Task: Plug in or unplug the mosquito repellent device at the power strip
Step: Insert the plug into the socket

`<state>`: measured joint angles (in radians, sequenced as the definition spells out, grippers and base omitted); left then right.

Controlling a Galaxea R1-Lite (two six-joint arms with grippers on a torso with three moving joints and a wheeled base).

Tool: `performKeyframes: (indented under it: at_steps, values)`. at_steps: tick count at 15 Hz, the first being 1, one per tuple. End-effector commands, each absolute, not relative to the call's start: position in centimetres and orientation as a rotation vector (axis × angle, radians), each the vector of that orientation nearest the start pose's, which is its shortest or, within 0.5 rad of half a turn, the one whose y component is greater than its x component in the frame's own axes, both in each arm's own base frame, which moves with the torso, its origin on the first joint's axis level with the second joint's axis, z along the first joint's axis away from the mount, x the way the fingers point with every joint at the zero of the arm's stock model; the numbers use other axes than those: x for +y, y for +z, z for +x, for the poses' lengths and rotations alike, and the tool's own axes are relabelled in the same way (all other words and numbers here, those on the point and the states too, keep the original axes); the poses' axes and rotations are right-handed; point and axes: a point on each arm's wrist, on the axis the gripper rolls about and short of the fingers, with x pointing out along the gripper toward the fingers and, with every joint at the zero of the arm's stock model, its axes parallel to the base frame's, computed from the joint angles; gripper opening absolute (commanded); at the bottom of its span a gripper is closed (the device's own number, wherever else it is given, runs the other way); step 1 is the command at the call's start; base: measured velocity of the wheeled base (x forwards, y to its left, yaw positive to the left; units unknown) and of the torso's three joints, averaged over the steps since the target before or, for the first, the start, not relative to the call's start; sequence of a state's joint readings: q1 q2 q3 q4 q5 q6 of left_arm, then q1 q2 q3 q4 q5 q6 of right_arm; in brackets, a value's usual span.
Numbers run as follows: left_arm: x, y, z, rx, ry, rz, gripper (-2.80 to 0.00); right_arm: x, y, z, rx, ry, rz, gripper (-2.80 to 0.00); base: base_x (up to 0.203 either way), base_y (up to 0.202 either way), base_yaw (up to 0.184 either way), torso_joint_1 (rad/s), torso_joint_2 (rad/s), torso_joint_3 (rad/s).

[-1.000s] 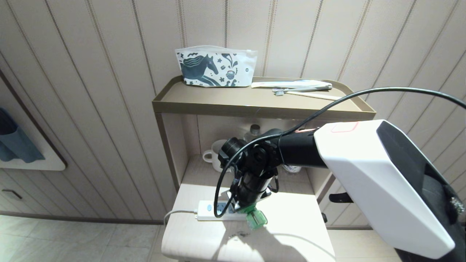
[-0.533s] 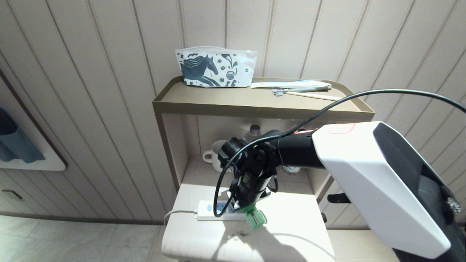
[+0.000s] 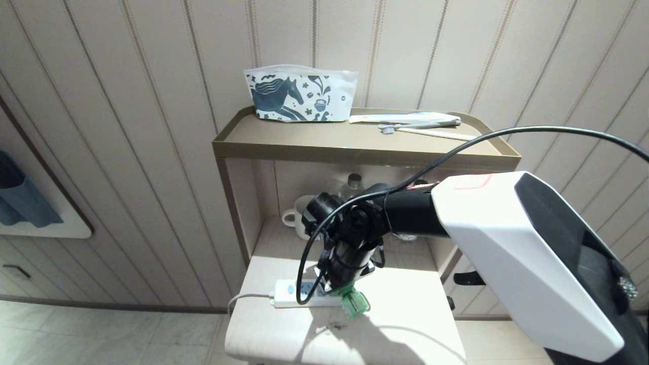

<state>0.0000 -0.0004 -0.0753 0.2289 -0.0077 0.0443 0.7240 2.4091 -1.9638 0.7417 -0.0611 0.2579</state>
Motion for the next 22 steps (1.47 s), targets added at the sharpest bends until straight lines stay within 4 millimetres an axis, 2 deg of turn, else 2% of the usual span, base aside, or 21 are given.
performKeyframes:
  at_steps: [1, 5, 19, 22]
  values:
    - [0.0, 7.3, -3.0, 0.155, -0.011, 0.044, -2.8, 29.9, 8.9, 33.9, 1.195, 0.432, -0.26, -2.8, 0.0, 0.0, 0.0, 0.0, 0.0, 0.0]
    - [0.0, 7.3, -3.0, 0.155, -0.011, 0.045, -2.8, 30.1, 7.5, 34.2, 1.214, 0.418, -0.284, -2.8, 0.0, 0.0, 0.0, 0.0, 0.0, 0.0]
    - [0.0, 7.3, -3.0, 0.155, -0.011, 0.044, -2.8, 29.5, 5.8, 35.1, 1.245, 0.399, -0.305, -2.8, 0.0, 0.0, 0.0, 0.0, 0.0, 0.0]
    - [0.0, 7.3, -3.0, 0.155, -0.011, 0.044, -2.8, 29.7, 5.2, 35.0, 1.228, 0.347, -0.35, -2.8, 0.0, 0.0, 0.0, 0.0, 0.0, 0.0]
